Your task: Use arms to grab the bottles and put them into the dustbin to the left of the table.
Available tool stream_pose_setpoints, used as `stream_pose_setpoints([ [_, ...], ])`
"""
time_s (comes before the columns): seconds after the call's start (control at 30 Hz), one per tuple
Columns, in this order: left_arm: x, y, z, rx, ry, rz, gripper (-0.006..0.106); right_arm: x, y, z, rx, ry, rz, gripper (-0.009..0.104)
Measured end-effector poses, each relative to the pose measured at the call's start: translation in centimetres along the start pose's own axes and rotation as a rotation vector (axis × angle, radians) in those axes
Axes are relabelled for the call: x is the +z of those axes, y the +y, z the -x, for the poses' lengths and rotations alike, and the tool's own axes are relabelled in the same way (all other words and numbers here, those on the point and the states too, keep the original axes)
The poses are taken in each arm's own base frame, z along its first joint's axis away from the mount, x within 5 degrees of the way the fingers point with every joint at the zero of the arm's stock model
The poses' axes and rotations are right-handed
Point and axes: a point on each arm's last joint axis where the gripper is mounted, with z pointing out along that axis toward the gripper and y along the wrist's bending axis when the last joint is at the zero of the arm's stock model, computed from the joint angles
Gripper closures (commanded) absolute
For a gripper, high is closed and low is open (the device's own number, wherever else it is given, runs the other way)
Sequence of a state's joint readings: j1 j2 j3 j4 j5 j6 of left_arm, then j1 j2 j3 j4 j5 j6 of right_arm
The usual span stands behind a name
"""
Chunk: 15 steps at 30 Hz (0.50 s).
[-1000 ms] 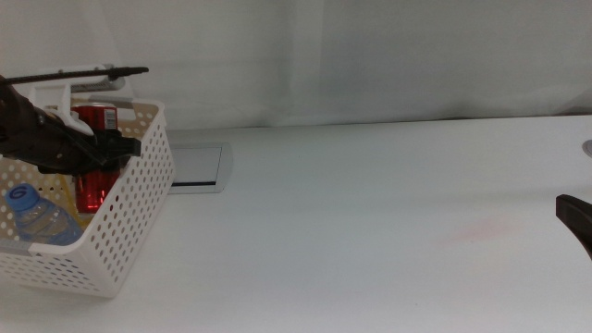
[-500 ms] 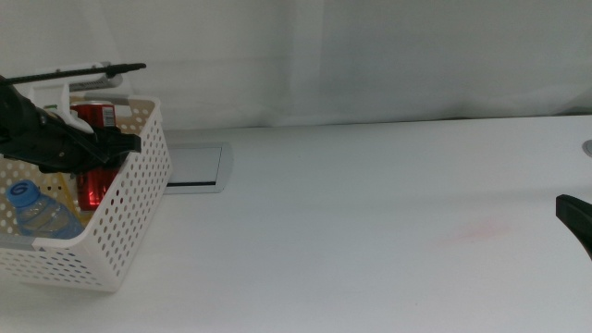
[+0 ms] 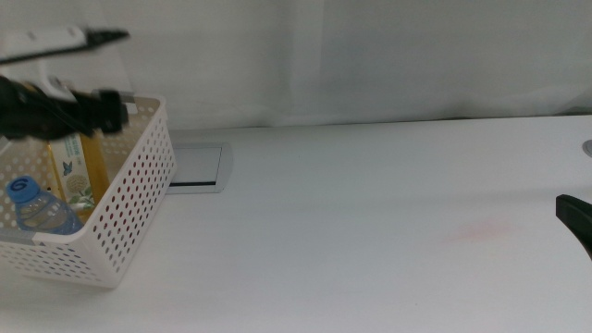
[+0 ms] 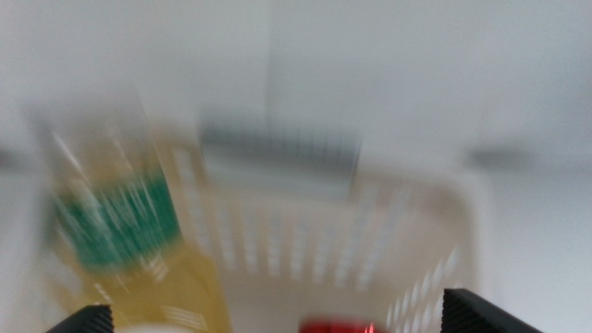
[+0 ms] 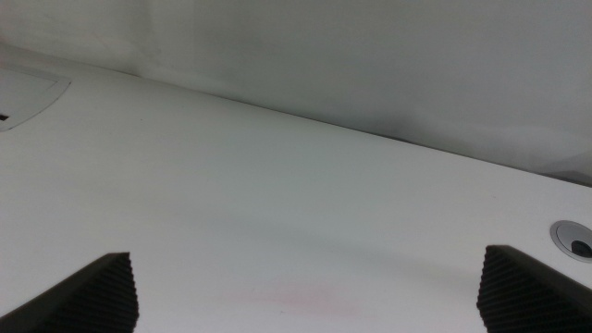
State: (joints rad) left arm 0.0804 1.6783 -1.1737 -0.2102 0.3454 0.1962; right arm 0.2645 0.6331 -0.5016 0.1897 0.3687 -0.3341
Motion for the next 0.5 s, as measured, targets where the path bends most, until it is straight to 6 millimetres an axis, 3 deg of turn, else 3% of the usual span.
stream_pose_setpoints([
  [0.13, -4.7, -0.3, 2.4, 0.009, -0.173, 0.008, 0.007, 0.0, 0.0, 0.0, 0.0, 0.0, 0.0, -0.008],
  [0.3, -12.4, -0.8, 4.4, 0.021, -0.383, 0.01, 0.007, 0.0, 0.0, 0.0, 0.0, 0.0, 0.0, -0.008],
  [0.5, -21.7, -1.6, 4.0, 0.053, -0.545, -0.002, 0.007, 0.0, 0.0, 0.0, 0.0, 0.0, 0.0, -0.008],
])
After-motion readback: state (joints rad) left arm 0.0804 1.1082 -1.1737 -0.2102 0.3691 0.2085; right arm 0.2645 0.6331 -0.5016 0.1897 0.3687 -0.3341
